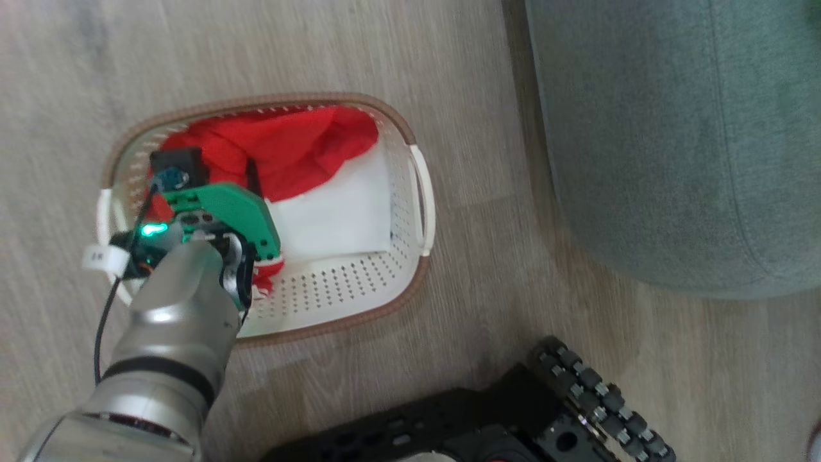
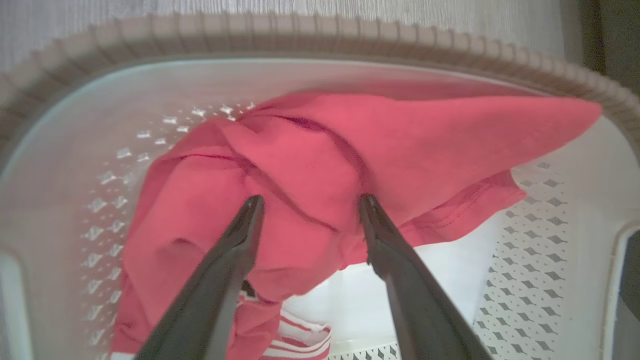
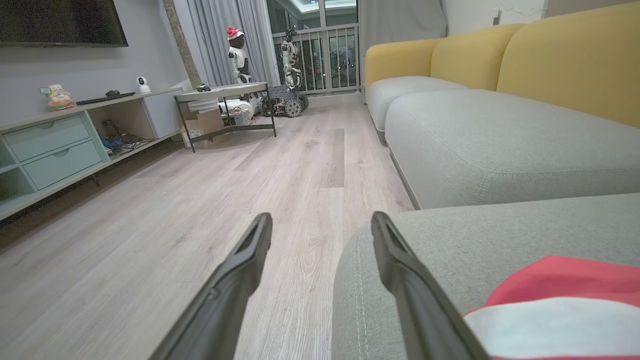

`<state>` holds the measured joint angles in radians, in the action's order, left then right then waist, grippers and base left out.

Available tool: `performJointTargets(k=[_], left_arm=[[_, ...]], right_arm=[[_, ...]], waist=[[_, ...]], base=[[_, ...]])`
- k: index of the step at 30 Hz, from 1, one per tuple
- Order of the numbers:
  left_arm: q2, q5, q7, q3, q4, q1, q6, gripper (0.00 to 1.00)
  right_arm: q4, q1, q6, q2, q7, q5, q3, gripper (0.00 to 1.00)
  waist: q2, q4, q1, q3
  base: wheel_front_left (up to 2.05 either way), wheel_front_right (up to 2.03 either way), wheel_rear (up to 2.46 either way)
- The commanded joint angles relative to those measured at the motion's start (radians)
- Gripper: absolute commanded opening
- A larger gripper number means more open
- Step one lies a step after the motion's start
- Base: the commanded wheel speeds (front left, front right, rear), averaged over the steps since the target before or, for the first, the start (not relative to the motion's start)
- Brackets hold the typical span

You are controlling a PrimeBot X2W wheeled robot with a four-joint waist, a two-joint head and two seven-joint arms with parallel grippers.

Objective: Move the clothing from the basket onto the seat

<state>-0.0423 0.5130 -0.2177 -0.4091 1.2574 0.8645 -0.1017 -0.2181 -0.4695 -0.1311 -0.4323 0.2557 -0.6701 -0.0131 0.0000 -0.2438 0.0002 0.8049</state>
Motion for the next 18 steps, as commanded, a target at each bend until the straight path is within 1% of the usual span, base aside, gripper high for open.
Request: performJointTargets(k=[1, 5, 12, 18], left_arm=[[-0.019, 0.000, 0.008, 0.017, 0.005, 0.003, -0.001, 1.00], [-0.023, 0.002, 0.032, 0.013, 0.017, 0.020, -0.001, 1.00], [-0.022, 0.024, 0.169, 0.016, 0.030, 0.032, -0.024, 1.00], [-0.023, 0.027, 0.189, 0.010, 0.032, 0.043, -0.037, 1.00]], right_arm=[[-0.049, 0.011, 0.000, -0.017, 0.006, -0.004, 0.010, 1.00], [-0.068, 0.004, 0.000, -0.017, 0.006, -0.003, 0.020, 1.00], [-0.078, -0.005, 0.000, -0.013, 0.006, 0.003, 0.021, 1.00], [-0.077, -0.009, 0.000, -0.019, 0.006, 0.004, 0.025, 1.00]], waist=[[0.0000, -0.028, -0.0002, 0.056], [0.0000, -0.036, -0.0002, 0.085], [0.0000, -0.043, -0.0002, 0.120], [0.0000, -0.041, -0.0002, 0.132]], base=[[0.00, 0.00, 0.00], [0.00, 0.00, 0.00], [0.00, 0.00, 0.00], [0.00, 0.00, 0.00]])
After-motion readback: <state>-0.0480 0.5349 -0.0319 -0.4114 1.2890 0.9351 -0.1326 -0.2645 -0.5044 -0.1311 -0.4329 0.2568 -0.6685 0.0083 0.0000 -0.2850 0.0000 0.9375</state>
